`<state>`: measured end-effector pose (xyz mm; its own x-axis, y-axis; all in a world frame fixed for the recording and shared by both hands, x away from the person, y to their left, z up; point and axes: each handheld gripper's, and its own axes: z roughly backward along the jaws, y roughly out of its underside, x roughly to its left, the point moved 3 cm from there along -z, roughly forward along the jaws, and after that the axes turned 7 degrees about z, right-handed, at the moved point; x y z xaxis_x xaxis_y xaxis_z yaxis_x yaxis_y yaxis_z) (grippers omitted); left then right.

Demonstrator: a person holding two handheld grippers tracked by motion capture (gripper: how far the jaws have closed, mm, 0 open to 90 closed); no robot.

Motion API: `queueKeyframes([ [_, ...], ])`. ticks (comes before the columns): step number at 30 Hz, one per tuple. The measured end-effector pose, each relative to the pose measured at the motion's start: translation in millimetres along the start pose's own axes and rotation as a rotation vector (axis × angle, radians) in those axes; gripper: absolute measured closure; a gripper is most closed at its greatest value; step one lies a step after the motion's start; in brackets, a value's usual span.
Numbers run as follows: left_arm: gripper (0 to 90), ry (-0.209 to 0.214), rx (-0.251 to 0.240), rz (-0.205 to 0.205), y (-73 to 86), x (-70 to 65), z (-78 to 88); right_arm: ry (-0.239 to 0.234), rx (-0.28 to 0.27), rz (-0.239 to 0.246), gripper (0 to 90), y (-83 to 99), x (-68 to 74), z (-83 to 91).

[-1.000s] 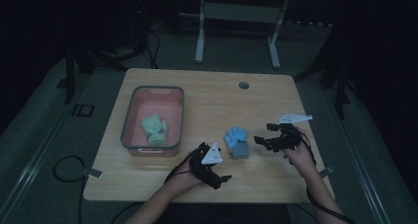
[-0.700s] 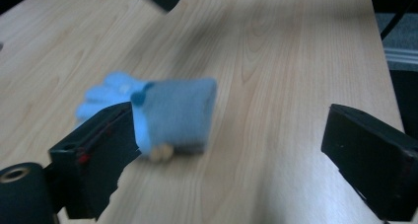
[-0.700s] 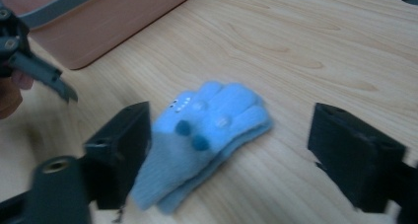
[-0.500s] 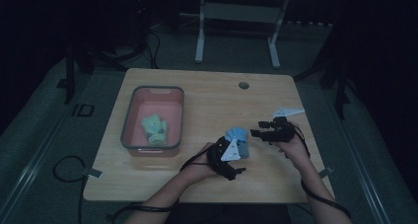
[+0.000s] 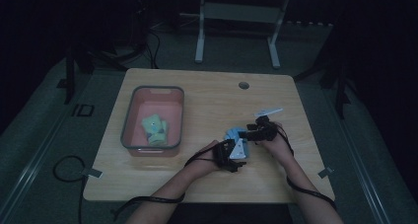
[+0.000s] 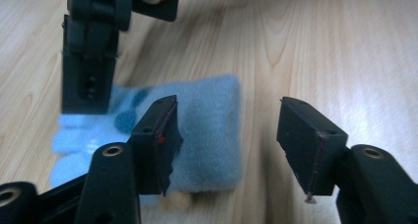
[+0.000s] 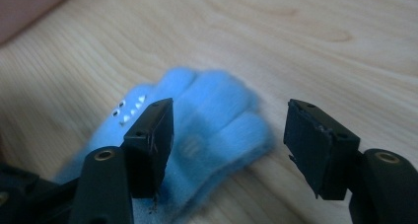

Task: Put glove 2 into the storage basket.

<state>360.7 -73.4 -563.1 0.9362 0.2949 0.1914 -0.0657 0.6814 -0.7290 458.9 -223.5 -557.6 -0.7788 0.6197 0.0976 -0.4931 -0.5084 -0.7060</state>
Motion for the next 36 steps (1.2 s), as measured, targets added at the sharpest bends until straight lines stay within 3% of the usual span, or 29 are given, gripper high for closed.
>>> queueKeyframes([
  [4,44.6,-0.002,0.012,-0.004,3.1,2.3,-2.9,0.011,0.041,0.032,31.1,4.5,5.6,-9.8],
  [8,45.7,-0.024,0.028,-0.007,5.0,1.3,-8.1,0.037,0.047,0.047,30.1,6.4,8.6,-11.3],
  [12,58.7,-0.05,0.038,-0.011,4.2,2.7,-9.7,0.043,0.046,0.063,33.3,7.2,10.5,-11.4],
  [13,63.9,-0.044,0.052,-0.013,3.2,6.4,-9.6,0.015,0.042,0.074,46.1,7.0,13.3,-10.9],
  [16,70.5,-0.037,0.068,-0.02,0.7,7.8,-7.6,-0.034,0.04,0.068,61.5,6.6,15.7,-10.9],
  [19,72.7,-0.022,0.085,-0.012,-1.5,9.4,-6.1,-0.087,0.043,0.02,71.0,6.7,15.8,-11.5],
  [25,74.9,-0.029,0.09,-0.007,-2.6,12.3,3.1,-0.115,0.034,-0.038,76.7,3.7,14.1,-9.9],
  [30,75.5,-0.028,0.078,0.01,-5.0,18.8,20.8,-0.124,0.015,-0.029,77.3,-8.5,20.1,-5.1],
  [36,75.6,-0.044,0.098,-0.015,-7.1,23.1,44.3,-0.16,-0.017,-0.019,77.3,-24.8,29.9,-2.2],
])
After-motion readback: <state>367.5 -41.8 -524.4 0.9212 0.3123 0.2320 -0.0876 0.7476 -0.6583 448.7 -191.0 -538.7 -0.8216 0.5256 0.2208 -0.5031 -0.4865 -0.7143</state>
